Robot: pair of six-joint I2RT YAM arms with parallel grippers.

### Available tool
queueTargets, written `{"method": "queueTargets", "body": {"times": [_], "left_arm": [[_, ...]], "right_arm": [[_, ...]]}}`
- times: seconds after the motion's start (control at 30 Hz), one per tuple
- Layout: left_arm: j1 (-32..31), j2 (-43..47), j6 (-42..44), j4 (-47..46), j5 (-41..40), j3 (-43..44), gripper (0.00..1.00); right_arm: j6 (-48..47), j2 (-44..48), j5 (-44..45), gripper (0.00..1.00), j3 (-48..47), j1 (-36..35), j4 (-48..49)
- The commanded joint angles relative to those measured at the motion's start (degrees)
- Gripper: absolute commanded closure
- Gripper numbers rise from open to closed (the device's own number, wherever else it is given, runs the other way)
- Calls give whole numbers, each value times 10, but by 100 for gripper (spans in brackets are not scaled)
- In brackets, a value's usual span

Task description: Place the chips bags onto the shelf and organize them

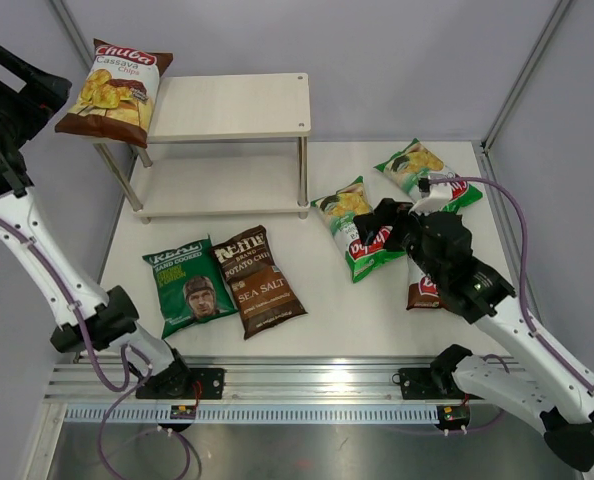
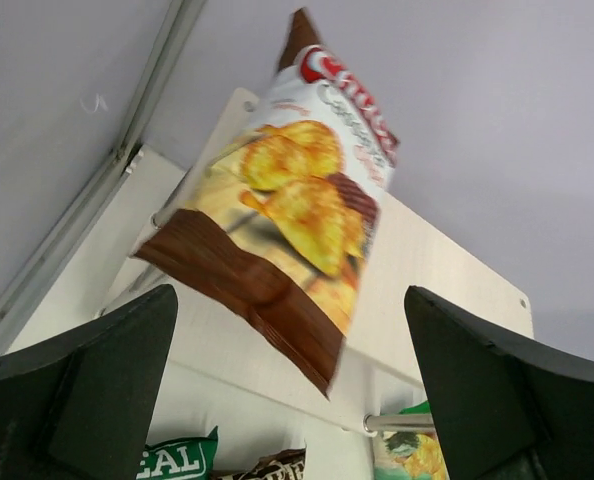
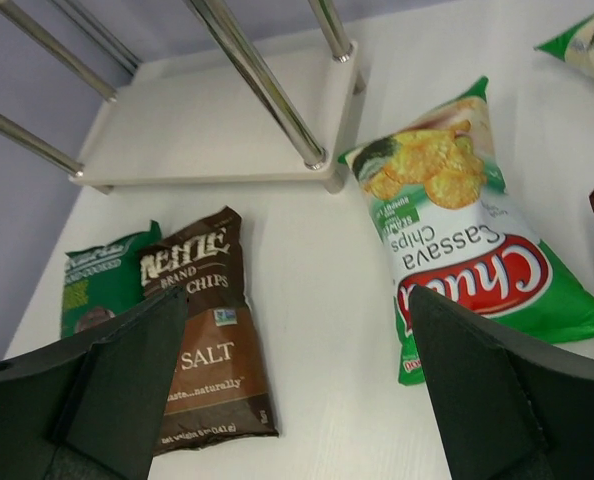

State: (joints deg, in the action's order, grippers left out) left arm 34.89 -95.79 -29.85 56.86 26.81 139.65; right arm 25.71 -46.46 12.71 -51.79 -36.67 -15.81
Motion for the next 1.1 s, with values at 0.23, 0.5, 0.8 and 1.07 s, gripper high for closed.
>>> {"method": "queueTargets", "body": {"times": [0.23,0.5,0.8,1.07], "left_arm": [[-418,143,141,19,-224,-73,1],[-648,280,100,-140,-314,-485,1],[-792,363,82,-208,-283,-733,1],[-806,461,126,-173,-193,-834,1]], "right_arm": [[-23,-31,80,1,-59,-3,-139],[6,-101,103,0,-88,140,-236],[65,-144,-146,1,3,498,-128],[68,-269,-234,0,39,607,24]]}}
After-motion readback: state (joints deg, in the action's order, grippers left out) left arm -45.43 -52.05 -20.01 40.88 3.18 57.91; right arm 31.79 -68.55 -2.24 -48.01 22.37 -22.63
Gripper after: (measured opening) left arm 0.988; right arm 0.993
